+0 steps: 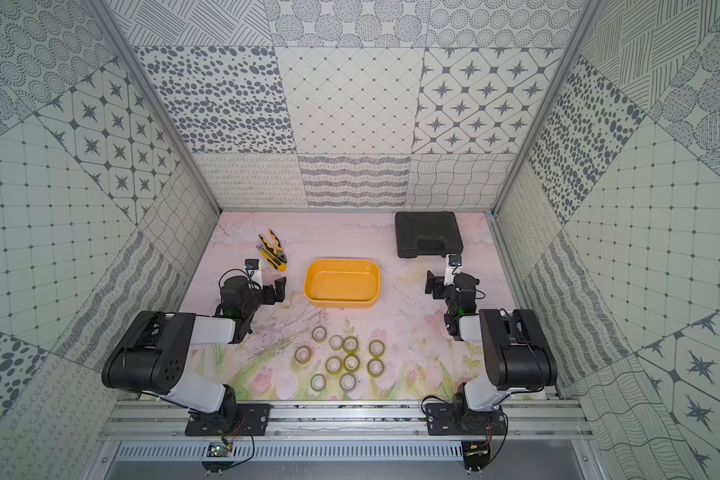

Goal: Put the transparent tape into the storage box
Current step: Pick up the tape at the center of the board.

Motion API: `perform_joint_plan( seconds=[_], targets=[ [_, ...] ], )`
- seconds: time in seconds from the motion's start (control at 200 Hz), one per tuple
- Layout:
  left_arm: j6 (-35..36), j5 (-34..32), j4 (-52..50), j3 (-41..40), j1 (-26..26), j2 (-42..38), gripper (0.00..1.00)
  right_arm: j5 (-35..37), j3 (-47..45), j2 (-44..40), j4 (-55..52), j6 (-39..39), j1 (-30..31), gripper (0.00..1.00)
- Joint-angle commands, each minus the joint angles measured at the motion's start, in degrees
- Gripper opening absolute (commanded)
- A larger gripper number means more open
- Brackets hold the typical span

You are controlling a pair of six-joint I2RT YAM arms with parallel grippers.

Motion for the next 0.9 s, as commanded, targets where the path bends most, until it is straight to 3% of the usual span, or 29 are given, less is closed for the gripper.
perform_joint_plan(
  seconds=[0.0, 0.896],
  targets=[
    [0.7, 1.5, 0.8, 0.0, 0.2, -0.2, 0.99, -0.4, 1.1, -0.7, 1.4, 0.2, 0.1, 0.97],
    [0.7, 0.1, 0.8, 0.2, 0.2, -0.3, 0.99, 1.3, 0.9, -0.8, 1.7, 0.8, 0.1, 0.97]
  ],
)
